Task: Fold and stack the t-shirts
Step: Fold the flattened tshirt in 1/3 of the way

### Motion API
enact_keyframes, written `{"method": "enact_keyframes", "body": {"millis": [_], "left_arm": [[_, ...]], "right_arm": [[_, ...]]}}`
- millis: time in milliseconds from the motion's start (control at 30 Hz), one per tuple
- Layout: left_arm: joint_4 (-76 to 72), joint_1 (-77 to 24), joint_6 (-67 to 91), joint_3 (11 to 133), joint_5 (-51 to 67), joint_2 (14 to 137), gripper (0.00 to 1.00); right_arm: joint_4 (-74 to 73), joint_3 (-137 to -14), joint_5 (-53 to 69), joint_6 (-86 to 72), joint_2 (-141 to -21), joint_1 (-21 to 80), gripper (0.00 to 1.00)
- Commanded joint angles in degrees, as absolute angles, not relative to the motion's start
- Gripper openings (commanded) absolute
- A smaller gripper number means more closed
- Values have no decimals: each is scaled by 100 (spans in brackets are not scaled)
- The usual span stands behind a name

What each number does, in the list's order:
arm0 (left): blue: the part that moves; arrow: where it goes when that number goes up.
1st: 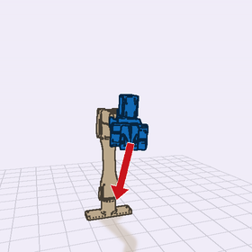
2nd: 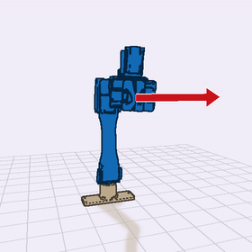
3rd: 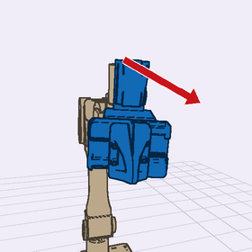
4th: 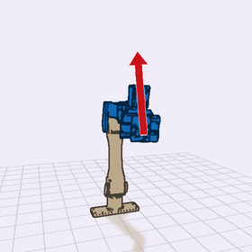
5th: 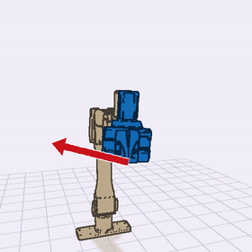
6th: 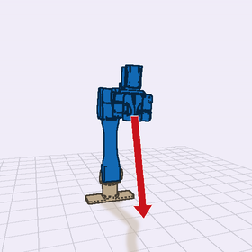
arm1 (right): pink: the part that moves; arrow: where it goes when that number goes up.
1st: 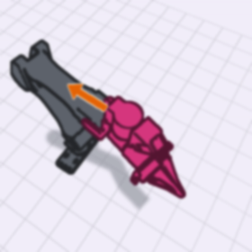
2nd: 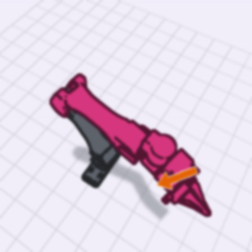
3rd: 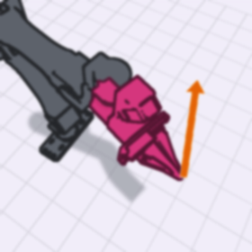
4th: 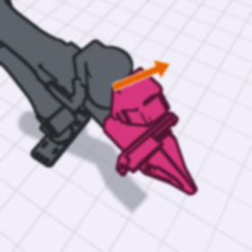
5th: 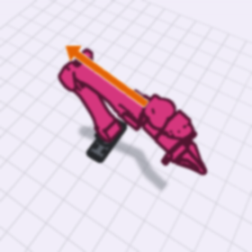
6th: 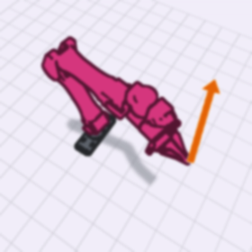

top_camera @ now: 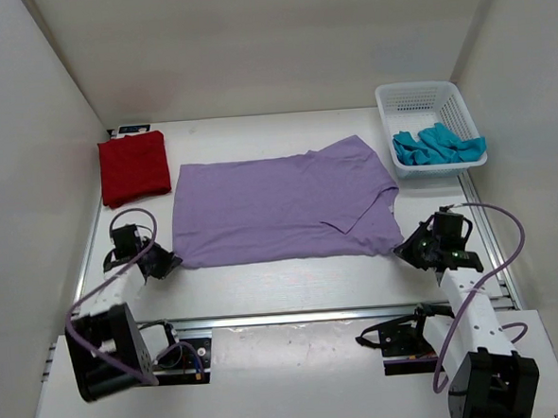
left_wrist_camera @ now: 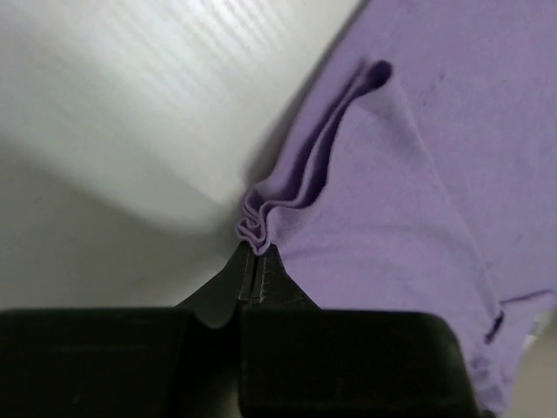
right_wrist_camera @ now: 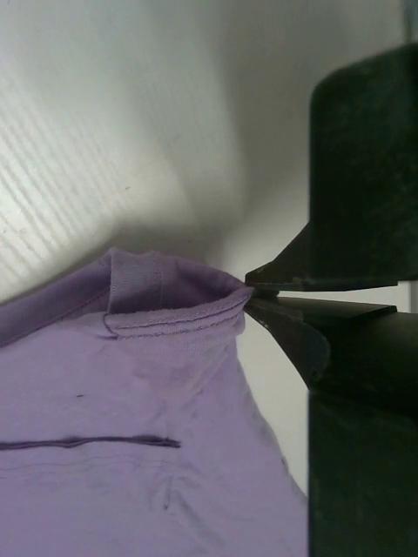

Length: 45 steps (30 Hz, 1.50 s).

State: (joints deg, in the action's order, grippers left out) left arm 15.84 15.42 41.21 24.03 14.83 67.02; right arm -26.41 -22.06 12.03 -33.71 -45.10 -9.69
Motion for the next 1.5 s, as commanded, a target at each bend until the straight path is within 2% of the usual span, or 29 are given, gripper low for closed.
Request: {"method": "enact_keyframes", "body": {"millis": [0,67,100,167,200,233,267,300,333,367,400,433,467,533,567,600,667,733,800,833,867,1100,1267,1467], "left_arm": [[2987,1267,3508,2539,478,5978,2],[3242,1406,3445,2575,282,5871,3],[3208,1415,3437,2662,447,5932,1],[3357,1433,3350,3029,256,6099,4],[3523,1250,3296,3154,116,6169,14],[3629,1135,3235,3355,10,6222,37],[3586,1055,3200,3540,44,6179,51],[3569,915,3182,3629,-234,6153,73],[3560,810,3190,3752,-437,6144,84],[3490,652,3164,3805,-466,6091,84],[3507,476,3181,3945,-614,6073,79],[3507,388,3182,4042,-659,6082,72],[3446,343,3138,4069,-572,6091,70],[2860,133,3128,3912,-21,6117,57],[2682,88,3259,3702,426,6161,55],[2141,79,3287,3587,770,6274,49],[1505,-412,3480,3402,1396,6555,41],[1135,-1191,3516,3541,1205,6819,40],[923,-1704,3471,3682,863,6916,38],[775,-1931,3463,3709,853,6969,38],[565,-2142,3472,3735,835,6987,40],[-193,-2426,3735,3147,1116,7066,39],[-316,-2426,3858,3041,1318,7154,37],[-413,-2452,3929,2989,1397,7215,38]], "right_arm": [[-3541,-3038,906,-3183,-4491,-879,0],[-3997,-3313,521,-2937,-4482,-940,0],[-4147,-3435,397,-2875,-4439,-940,0],[-4244,-3585,343,-2673,-4456,-870,0],[-4306,-3603,334,-2628,-4473,-853,3],[-4385,-3647,360,-2541,-4482,-826,15],[-4438,-3682,413,-2488,-4491,-817,22],[-4412,-3709,544,-2453,-4500,-783,33],[-4351,-3787,623,-2409,-4544,-765,44],[-4290,-3927,798,-2330,-4579,-808,51],[-4254,-4007,948,-2259,-4675,-817,49],[-4219,-4208,1001,-2224,-4737,-843,44],[-4167,-4358,1159,-2198,-4833,-792,39],[-3607,-4307,1379,-2179,-4913,-494,23],[-3403,-4133,1493,-2310,-5026,-144,18],[-2905,-3879,1668,-2459,-5097,225,10],[-2121,-3587,1285,-2758,-5439,895,0],[-1157,-3271,1125,-2926,-5773,1387,0],[-529,-3095,1317,-3111,-6325,1415,10],[-136,-3024,1571,-3103,-6476,1406,21],[129,-3023,1390,-3163,-6704,1458,25],[1027,-2716,1248,-3542,-7453,1432,27],[1055,-2795,1186,-3656,-7901,1555,27],[1045,-2707,958,-3849,-7778,1688,28]]}}
